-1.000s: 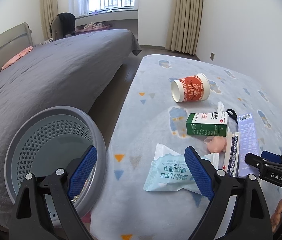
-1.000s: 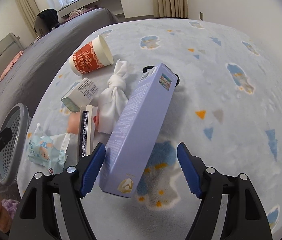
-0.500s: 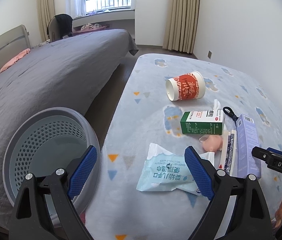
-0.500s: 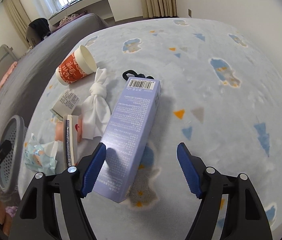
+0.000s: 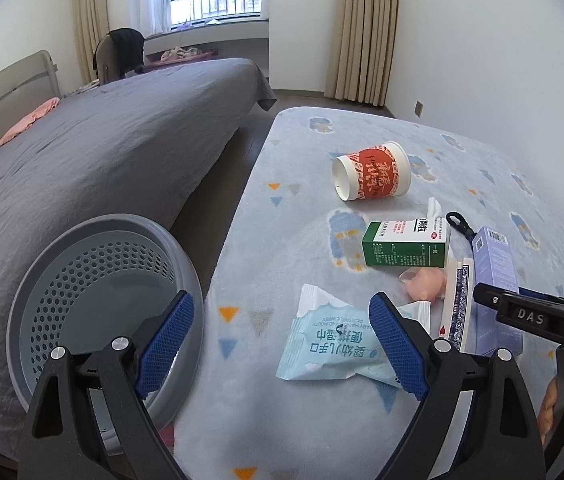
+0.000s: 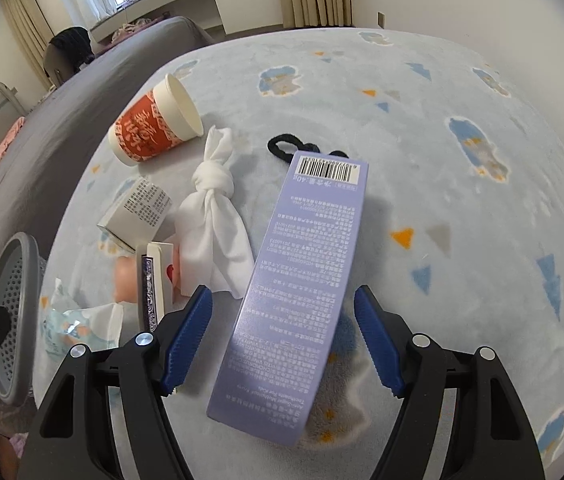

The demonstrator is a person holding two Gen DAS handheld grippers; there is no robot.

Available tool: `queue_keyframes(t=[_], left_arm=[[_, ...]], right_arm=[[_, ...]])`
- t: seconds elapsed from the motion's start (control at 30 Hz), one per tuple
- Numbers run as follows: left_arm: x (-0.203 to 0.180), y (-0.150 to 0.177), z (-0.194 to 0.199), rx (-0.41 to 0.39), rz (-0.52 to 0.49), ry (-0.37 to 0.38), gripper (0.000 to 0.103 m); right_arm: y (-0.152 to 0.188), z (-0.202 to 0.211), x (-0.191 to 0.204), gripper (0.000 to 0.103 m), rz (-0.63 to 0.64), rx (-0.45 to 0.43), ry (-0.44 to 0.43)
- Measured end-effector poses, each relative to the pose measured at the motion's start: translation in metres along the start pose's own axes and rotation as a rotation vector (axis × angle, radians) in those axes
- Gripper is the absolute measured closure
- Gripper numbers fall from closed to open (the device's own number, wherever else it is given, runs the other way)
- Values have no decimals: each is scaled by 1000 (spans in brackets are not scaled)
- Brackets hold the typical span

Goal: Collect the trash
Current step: 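Reach the right tool to the lavender box and close on it, then grasp the blue wet-wipe packet with the left tool while the right tool holds the box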

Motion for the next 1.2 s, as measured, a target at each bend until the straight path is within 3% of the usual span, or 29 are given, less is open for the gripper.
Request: queue_keyframes(t=[0.2,0.3,0.53,0.87,1.2], left_arm=[[5,0,1,5,13,4,15],[5,0,1,4,13,4,15],[4,3,-1,11,10,-3,13],[-1,23,-1,34,-11,-20,13],[-44,53,-6,88,-41,29,13]], right_arm=[[0,-2,-2,34,-6,-12,11],[2,-4,-3,49,-5,-1,2],[5,2,-1,56,6,-17,-30],[5,29,-4,58,1,-66,-62],[2,41,-9,58,-23,-85,-99]])
Point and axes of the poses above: each gripper's, at about its wrist camera, not at the fingertips, and z roughly against the way its jaws point, x to its left, y to its underside, the point moved 10 cm from there along -z, roughly the way its jaws point, and after that the axes turned 6 degrees about z, right-handed, at the moved point
